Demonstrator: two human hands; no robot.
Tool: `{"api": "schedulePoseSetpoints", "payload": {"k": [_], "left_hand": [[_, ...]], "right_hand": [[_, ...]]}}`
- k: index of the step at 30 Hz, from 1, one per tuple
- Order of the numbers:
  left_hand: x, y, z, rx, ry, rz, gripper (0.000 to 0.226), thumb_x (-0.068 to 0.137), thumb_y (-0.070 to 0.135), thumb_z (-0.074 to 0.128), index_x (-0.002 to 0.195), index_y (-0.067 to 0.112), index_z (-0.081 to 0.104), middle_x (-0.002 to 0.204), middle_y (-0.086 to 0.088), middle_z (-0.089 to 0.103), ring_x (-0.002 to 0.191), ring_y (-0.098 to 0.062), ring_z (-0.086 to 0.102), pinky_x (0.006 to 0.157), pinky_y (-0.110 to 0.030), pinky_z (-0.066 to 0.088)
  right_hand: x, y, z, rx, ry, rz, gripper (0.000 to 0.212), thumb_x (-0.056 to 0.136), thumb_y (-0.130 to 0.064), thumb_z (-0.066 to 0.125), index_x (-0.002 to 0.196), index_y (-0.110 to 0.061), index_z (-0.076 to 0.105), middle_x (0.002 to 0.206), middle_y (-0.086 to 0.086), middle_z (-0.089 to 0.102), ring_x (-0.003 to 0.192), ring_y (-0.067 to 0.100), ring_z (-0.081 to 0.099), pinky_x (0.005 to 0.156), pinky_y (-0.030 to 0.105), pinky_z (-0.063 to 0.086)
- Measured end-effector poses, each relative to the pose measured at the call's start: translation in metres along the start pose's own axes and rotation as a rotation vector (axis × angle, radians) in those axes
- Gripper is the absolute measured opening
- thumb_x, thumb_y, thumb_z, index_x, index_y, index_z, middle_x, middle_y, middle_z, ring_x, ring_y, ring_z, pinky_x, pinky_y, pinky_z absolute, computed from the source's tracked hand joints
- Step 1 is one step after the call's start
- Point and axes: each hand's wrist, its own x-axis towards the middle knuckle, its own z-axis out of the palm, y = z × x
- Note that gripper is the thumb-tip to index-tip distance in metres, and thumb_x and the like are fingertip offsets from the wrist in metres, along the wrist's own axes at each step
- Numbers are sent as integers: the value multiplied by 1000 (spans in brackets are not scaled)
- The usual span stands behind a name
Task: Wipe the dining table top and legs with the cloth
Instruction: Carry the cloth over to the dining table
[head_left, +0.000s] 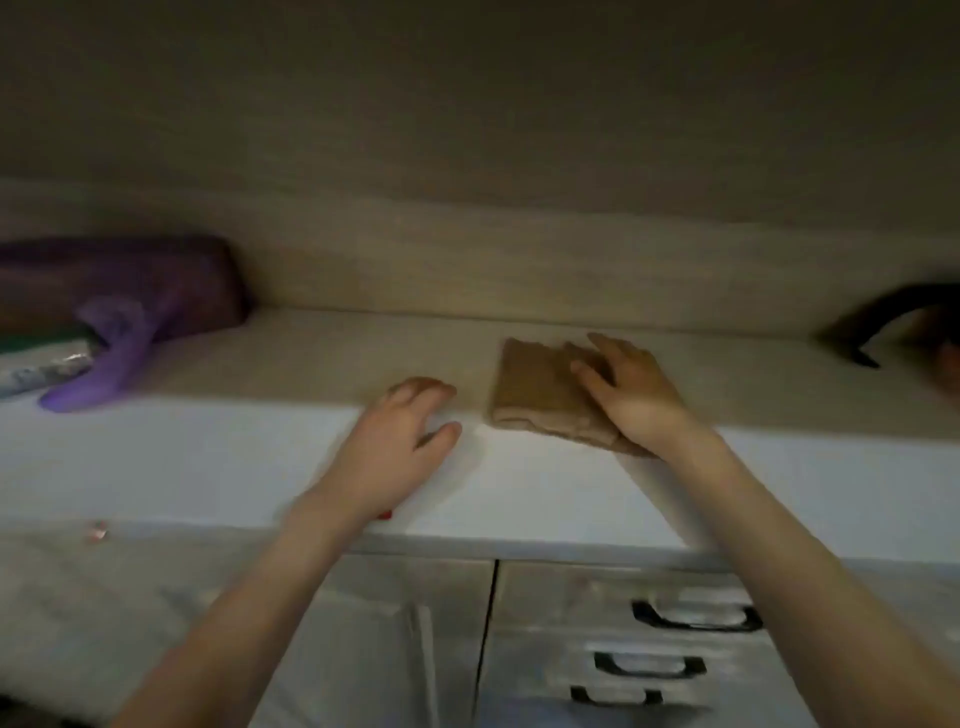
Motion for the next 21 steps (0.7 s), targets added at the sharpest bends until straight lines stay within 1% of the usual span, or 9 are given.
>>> {"api": "schedulePoseSetpoints", "payload": {"k": [3,6,7,9,11,14,17,19,21], "left_hand": [[6,-10,6,82,-41,1,74,73,63,23,132,26,47,141,1,44,131,-19,38,107,-29,30],[6,-14,12,103,-42,2,75,71,64,22,133,28,46,143,2,41,132,-19,35,108,-29,28],[6,-14,12,103,-35,4,75,71,64,22,133,28,46,143,2,41,132,-19,35,108,-30,28],[5,-13,11,95,-33,6,75,71,63,24,132,27,47,143,2,41,133,-19,35,109,-30,27],[4,-12,9,72,-36,3,75,71,63,25,132,26,48,142,3,43,132,-17,36,108,-28,28],[0,-10,3,-23,-9,-39,64,76,58,33,125,23,55,134,5,51,124,-13,44,98,-22,33],[-13,-6,-6,-172,51,-118,48,80,50,43,117,24,60,122,10,60,114,-8,53,95,-23,40],[-29,-2,-13,-281,140,-163,38,82,44,47,110,25,64,113,12,65,106,-3,58,95,-25,44],[-51,5,-20,-399,259,-210,28,83,35,51,102,23,66,103,11,68,96,2,61,88,-20,48]], "right_hand": [[5,-2,2,-375,-54,-21,62,92,-64,39,134,-20,49,132,10,52,117,34,46,94,39,40],[10,-4,-2,-353,-120,82,65,86,-66,48,119,-11,56,118,13,57,107,33,54,85,37,43],[12,-6,-5,-294,-148,128,64,84,-66,54,112,-9,59,112,12,60,103,32,57,80,35,44],[15,-7,-12,-98,-186,182,50,78,-60,66,87,-11,63,86,7,64,84,25,61,65,31,42],[12,-11,-17,195,-216,189,39,77,-49,74,67,-14,59,64,0,56,66,16,56,56,28,36],[0,-21,-17,648,-203,159,23,81,-33,75,78,-13,64,74,2,65,73,15,61,64,27,43],[-18,-38,-17,861,-153,161,22,81,-25,75,96,-11,68,93,6,74,83,15,68,72,28,52],[-33,-55,-20,929,-108,147,17,81,-22,76,95,-17,68,89,-1,75,80,9,70,69,21,54],[-51,-74,-26,1051,-133,113,11,83,-16,72,94,-16,69,81,-5,75,76,6,70,63,17,54]]}}
